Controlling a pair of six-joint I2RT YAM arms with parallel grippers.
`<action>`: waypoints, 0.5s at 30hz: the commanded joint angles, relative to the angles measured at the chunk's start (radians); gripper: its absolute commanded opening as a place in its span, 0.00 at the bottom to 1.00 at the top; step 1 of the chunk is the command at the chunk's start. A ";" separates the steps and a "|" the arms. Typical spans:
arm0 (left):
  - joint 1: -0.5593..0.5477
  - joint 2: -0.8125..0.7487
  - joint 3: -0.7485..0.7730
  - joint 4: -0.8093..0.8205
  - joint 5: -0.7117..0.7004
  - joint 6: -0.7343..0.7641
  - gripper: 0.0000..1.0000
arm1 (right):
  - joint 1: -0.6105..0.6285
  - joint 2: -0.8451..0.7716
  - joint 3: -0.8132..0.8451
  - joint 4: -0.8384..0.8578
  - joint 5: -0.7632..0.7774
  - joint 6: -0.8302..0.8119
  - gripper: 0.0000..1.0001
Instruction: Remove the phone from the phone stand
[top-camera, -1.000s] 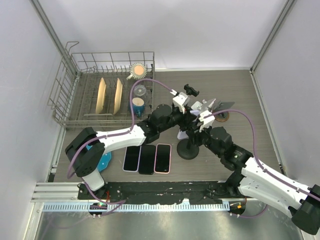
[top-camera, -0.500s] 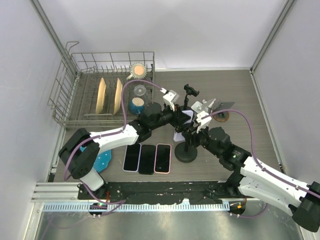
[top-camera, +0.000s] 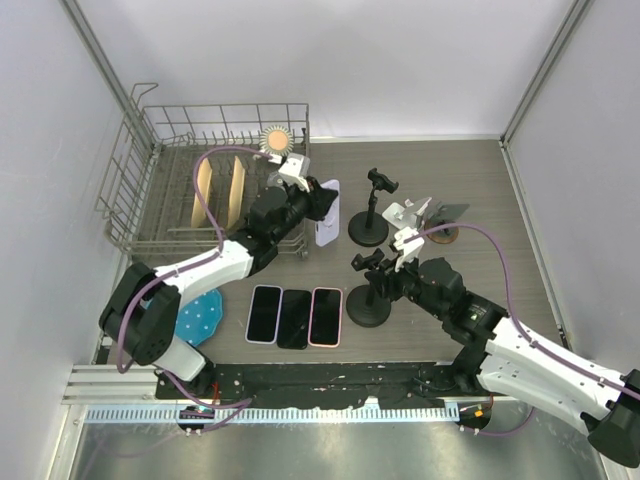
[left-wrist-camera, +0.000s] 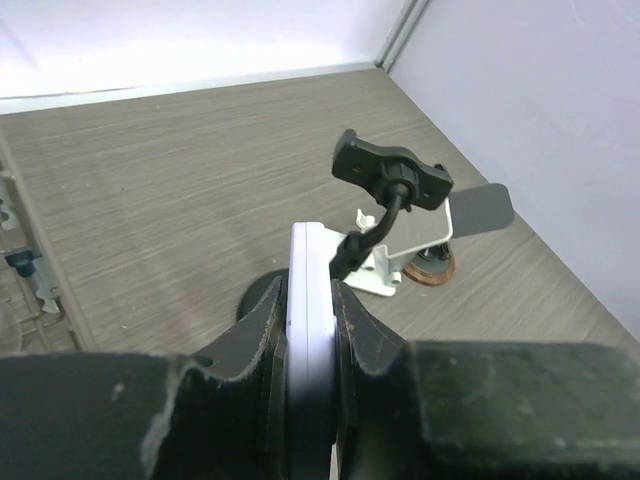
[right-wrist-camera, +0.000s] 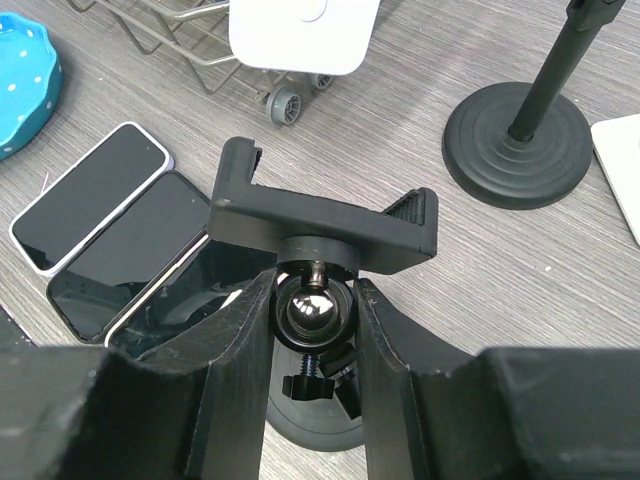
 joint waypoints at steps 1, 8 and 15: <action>-0.022 -0.083 -0.004 0.111 0.015 0.016 0.00 | 0.005 -0.004 -0.001 -0.109 -0.009 0.051 0.01; -0.042 -0.178 -0.004 0.062 0.035 0.029 0.00 | 0.005 -0.028 0.010 -0.124 0.102 0.077 0.01; -0.088 -0.309 0.025 -0.106 -0.011 0.004 0.00 | 0.005 -0.061 0.013 -0.095 0.243 0.090 0.01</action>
